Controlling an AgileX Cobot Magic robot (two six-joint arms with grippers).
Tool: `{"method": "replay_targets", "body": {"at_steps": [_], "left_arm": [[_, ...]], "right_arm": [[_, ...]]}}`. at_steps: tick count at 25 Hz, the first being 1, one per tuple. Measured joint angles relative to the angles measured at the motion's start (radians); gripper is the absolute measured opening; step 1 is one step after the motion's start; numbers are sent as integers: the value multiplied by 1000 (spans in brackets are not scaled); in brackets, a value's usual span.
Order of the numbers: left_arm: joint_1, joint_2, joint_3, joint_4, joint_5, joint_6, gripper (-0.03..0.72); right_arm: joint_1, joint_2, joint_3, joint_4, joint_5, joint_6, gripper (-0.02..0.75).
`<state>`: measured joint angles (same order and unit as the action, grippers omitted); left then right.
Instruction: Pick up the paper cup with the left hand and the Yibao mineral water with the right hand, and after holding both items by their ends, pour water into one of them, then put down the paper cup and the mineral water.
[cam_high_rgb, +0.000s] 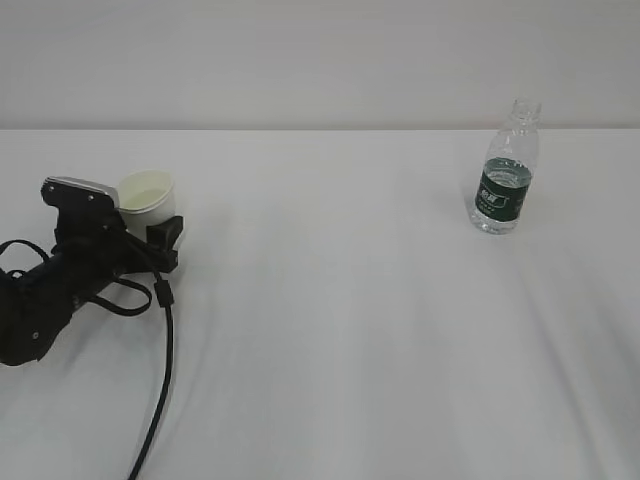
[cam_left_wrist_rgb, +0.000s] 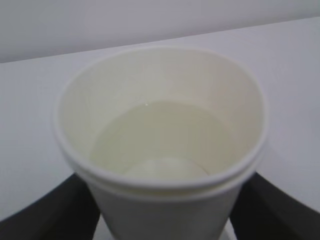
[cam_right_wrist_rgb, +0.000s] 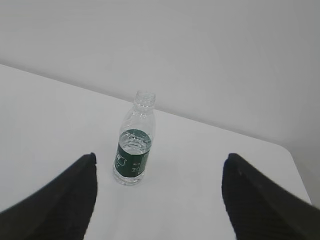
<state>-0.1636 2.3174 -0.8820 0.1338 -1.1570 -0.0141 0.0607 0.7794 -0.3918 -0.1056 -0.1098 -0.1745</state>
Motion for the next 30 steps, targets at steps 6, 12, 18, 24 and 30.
{"method": "replay_targets", "body": {"at_steps": [6,12,18,24,30], "left_arm": [[2,-3,18,20,0,0,543],[4,-42,33,36,3,1,545],[4,-71,53,38,3,1,546],[4,-71,80,38,3,1,546],[4,-85,107,36,3,1,546]], "right_arm": [[0,0,0,0,2,2,589],[0,0,0,0,2,4,589],[0,0,0,0,2,5,589],[0,0,0,0,2,5,589],[0,0,0,0,2,6,589]]}}
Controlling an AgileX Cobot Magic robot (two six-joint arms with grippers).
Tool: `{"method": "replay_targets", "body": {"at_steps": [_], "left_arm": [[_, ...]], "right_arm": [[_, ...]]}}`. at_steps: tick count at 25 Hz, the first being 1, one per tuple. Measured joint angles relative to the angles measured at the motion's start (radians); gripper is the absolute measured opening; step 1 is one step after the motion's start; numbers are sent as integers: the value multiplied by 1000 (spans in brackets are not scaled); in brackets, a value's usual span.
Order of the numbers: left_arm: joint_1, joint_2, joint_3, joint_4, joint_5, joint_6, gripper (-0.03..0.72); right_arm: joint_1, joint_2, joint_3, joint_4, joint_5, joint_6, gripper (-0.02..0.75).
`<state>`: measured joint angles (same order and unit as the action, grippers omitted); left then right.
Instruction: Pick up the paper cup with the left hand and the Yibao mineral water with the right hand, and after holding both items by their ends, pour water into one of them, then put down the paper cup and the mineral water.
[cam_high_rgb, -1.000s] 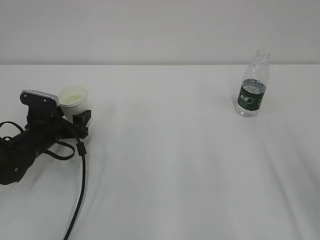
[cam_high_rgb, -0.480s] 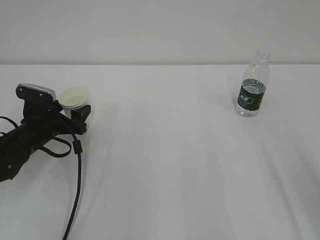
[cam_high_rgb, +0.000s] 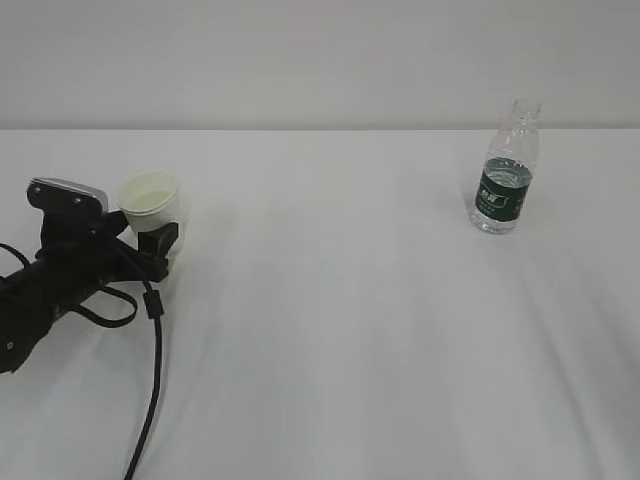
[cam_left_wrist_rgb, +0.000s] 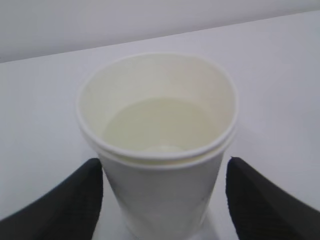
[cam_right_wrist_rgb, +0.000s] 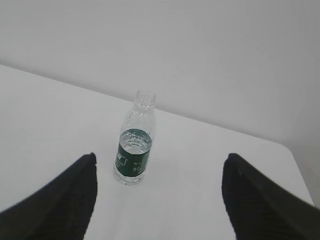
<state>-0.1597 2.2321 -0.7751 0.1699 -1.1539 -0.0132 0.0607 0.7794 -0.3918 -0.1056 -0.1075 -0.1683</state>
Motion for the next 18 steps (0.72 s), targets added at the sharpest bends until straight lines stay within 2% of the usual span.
{"method": "replay_targets", "body": {"at_steps": [18], "left_arm": [[0,-104,111,-44,0,13,546]], "right_arm": [[0,0,0,0,1,7,589]]}}
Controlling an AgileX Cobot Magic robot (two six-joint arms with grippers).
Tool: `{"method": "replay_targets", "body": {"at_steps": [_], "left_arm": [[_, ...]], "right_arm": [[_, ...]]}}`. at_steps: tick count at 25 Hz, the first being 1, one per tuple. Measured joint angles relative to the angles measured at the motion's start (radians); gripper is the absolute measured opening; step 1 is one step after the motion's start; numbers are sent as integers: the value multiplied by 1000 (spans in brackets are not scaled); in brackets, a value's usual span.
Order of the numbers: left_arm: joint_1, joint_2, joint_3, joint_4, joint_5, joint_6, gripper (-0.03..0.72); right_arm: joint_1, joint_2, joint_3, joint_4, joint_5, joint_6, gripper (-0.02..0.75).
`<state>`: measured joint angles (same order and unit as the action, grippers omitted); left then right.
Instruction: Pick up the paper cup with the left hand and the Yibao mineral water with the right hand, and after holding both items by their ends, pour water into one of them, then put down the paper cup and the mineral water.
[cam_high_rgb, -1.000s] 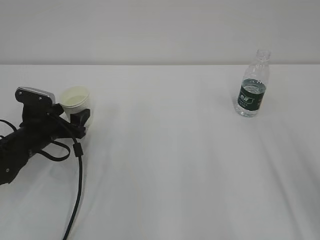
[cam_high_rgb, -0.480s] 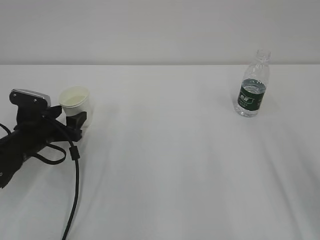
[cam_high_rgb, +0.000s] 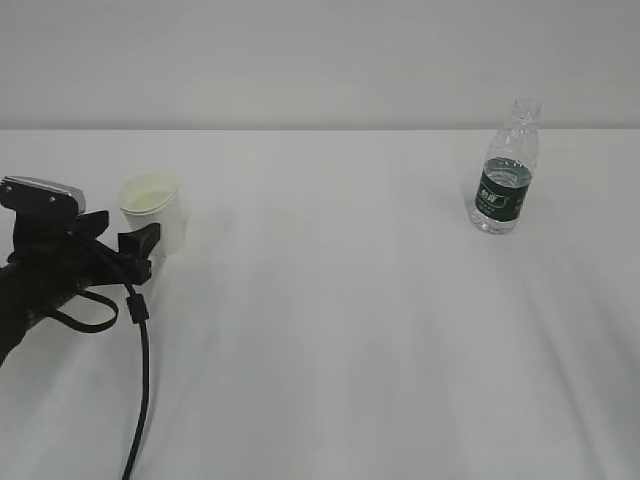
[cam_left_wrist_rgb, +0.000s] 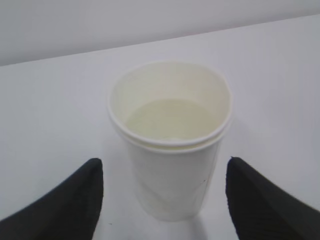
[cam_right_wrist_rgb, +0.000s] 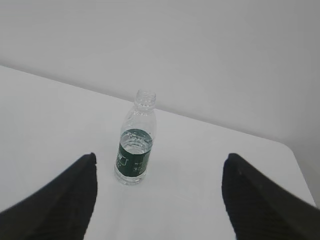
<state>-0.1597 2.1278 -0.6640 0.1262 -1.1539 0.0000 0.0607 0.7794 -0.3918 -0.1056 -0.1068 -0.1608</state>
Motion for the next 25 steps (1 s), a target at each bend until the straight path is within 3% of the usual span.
{"method": "replay_targets", "body": {"at_steps": [13,25], "left_arm": [[0,-155,94,-36,2,11,546],[0,-388,107,-45,60,12,542]], "right_arm": [[0,0,0,0,0,0,589],[0,-2,0,0,2,1,589]]}}
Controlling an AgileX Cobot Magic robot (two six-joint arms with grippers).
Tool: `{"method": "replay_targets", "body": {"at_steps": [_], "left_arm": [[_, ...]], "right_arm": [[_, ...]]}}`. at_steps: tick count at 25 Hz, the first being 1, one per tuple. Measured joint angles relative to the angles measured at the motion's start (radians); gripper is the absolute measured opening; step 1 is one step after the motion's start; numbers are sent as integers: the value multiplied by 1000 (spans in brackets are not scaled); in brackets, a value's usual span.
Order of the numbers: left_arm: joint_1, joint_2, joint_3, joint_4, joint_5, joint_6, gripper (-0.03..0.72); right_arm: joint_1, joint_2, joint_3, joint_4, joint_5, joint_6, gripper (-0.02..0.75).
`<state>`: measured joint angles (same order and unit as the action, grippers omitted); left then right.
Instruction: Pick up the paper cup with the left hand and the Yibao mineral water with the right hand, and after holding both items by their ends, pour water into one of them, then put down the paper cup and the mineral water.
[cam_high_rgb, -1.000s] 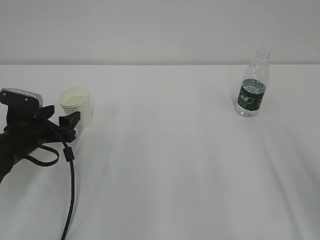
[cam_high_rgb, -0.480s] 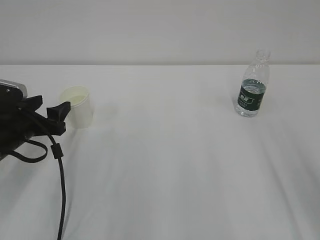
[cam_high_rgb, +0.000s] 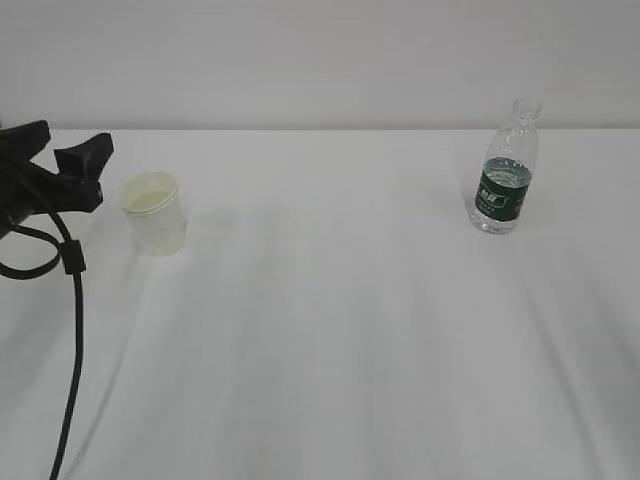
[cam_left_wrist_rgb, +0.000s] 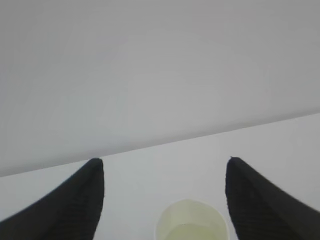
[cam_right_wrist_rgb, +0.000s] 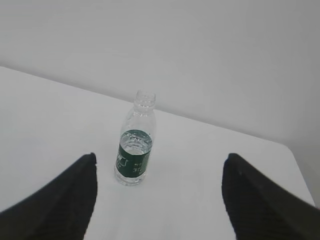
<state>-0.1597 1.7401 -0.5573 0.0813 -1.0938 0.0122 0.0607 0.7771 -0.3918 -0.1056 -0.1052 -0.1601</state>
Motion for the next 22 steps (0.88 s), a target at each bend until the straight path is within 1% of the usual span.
{"method": "replay_targets", "body": {"at_steps": [8,22], "left_arm": [[0,-121,4,-3,116,1,541],[0,-233,5,-3,231,1,535]], "right_arm": [[0,-40,0,0,15,0,589],[0,-40,0,0,19,0,589]]}}
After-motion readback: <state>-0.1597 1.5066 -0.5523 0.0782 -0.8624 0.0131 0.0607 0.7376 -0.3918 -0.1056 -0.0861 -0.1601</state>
